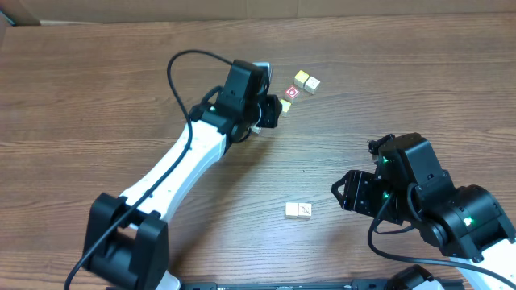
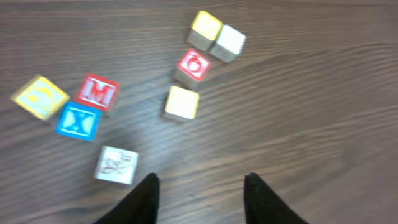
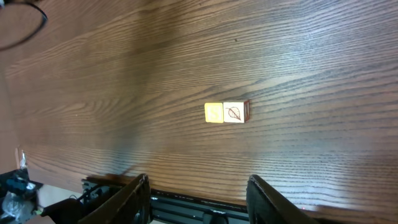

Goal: Flip 3 blocks

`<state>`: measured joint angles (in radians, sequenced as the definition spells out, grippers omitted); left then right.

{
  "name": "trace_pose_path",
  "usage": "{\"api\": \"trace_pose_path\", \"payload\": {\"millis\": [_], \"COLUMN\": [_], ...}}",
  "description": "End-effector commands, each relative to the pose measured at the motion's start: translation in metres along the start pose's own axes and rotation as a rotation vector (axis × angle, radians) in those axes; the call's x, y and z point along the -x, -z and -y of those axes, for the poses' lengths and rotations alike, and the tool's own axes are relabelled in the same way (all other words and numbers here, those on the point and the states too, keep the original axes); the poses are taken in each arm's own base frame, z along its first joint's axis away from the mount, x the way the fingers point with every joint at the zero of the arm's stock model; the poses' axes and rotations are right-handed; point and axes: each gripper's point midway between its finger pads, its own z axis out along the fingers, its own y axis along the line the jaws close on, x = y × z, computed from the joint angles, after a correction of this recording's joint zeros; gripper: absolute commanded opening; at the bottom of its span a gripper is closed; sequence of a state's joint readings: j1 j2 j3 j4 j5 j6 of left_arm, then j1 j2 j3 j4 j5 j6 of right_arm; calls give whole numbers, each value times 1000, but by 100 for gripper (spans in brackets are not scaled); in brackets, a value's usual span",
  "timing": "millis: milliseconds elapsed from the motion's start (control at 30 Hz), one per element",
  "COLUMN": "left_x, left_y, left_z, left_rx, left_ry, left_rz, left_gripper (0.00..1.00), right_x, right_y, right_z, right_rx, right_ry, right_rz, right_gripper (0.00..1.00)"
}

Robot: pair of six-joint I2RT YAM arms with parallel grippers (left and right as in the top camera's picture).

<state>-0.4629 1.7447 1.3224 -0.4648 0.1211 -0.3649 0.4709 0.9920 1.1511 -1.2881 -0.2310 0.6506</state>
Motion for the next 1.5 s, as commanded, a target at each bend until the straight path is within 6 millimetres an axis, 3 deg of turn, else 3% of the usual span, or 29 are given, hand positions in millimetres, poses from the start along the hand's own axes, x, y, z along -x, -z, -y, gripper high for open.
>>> {"api": "trace_pose_path", "payload": {"millis": [0, 133, 233, 400, 600, 867, 1200, 1467], "left_x": [-8, -21, -27, -28, -26, -38, -43, -50], "left_y": [-30, -57, -74, -85, -84, -80, -80, -79], "left_z": [-24, -39, -45, -53, -65, -72, -72, -74], "left_rx": [121, 164, 177, 213, 261, 271, 265, 269], "left_ry": [-83, -96, -119, -144, -158, -203, -211, -213], "left_rz": [-65, -165, -210, -232, -228, -290, -312, -333], "left_gripper": [42, 40, 45, 49, 53, 39, 42, 36], "right_x": [5, 5, 5, 5, 5, 5, 3, 2], "right_y": [10, 10, 10, 10, 10, 9, 9, 9], "right_z": [-6, -6, -6, -6, -6, -6, -8, -9], "right_rx": [22, 22, 22, 21, 22, 21, 35, 39], "right_ry": [9, 14, 24, 28, 32, 31, 32, 32], "right_rz": [31, 32, 32, 32, 33, 31, 18, 14], "right_gripper": [51, 52, 52, 52, 52, 52, 52, 52]}}
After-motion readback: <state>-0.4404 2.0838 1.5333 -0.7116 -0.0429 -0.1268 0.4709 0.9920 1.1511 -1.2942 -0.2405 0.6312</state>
